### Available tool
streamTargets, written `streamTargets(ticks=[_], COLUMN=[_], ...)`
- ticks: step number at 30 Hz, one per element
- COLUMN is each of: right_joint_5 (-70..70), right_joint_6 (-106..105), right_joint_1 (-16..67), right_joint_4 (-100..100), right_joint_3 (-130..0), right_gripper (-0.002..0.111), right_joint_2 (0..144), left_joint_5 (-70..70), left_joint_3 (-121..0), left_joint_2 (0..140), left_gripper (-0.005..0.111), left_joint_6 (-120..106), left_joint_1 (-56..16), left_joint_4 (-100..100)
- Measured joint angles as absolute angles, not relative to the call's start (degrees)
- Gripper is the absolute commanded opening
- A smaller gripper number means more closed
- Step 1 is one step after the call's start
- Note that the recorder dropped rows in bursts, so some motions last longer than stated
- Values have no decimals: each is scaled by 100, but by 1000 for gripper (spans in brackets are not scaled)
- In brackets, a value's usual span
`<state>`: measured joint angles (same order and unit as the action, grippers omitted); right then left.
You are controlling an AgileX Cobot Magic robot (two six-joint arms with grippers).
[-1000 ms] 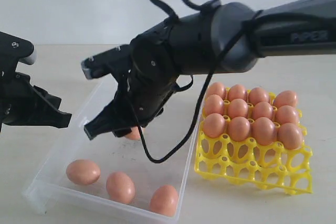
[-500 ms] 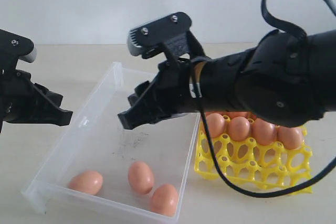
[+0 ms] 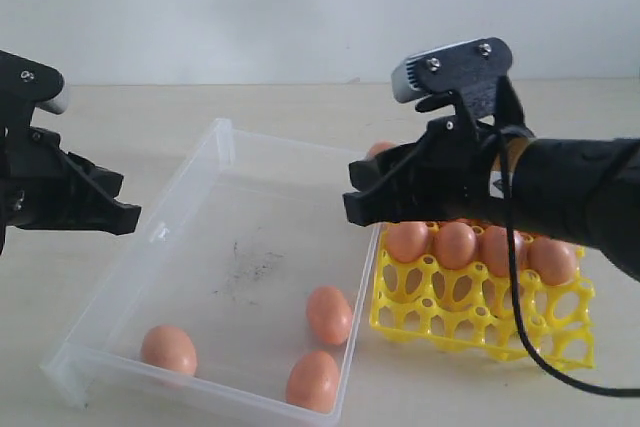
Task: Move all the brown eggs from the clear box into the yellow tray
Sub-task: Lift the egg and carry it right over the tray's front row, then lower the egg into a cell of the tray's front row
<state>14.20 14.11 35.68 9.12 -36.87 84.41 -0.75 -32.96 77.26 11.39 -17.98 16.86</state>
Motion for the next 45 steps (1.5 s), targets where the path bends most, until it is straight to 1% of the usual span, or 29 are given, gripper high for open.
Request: streamTargets(ticks=[6,10,13,16,19,27,35,45], right_joint_5=[3171,3742,3878,4109,4297,5053,5025,4150], right_joint_6=[230,162,444,893,969,1257,1308,1372], right_joint_1=[3544,3544,3544,3544,3544,3544,3544,3544], right_joint_4=[-826,-1080,-854,0,405,568,543,532], right_joint_3=[-2563,-1941,-1709,-1669,-1669,-1669,-1669,-2165], right_gripper=[0,0,0,0,0,0,0,0], right_joint_2=[8247,8234,8234,8234,8234,9244,9268,9268], left_joint_5=[91,243,350,421,459,494,672,709], left_joint_3=[-3296,-3296,-3296,-3296,-3296,-3296,-3296,-3296], left_joint_2=[7726,7726,7726,7726,7726,7726,7726,7726], left_gripper=[4,4,4,4,4,4,4,4], left_joint_6=[1106,1106,1093,1094,1094,1094,1094,1094], left_joint_1=[-1798,-1798,-1798,-1798,-1798,-1798,-1798,-1798], left_joint_4=[1686,1686,1691,1691,1691,1691,1691,1691])
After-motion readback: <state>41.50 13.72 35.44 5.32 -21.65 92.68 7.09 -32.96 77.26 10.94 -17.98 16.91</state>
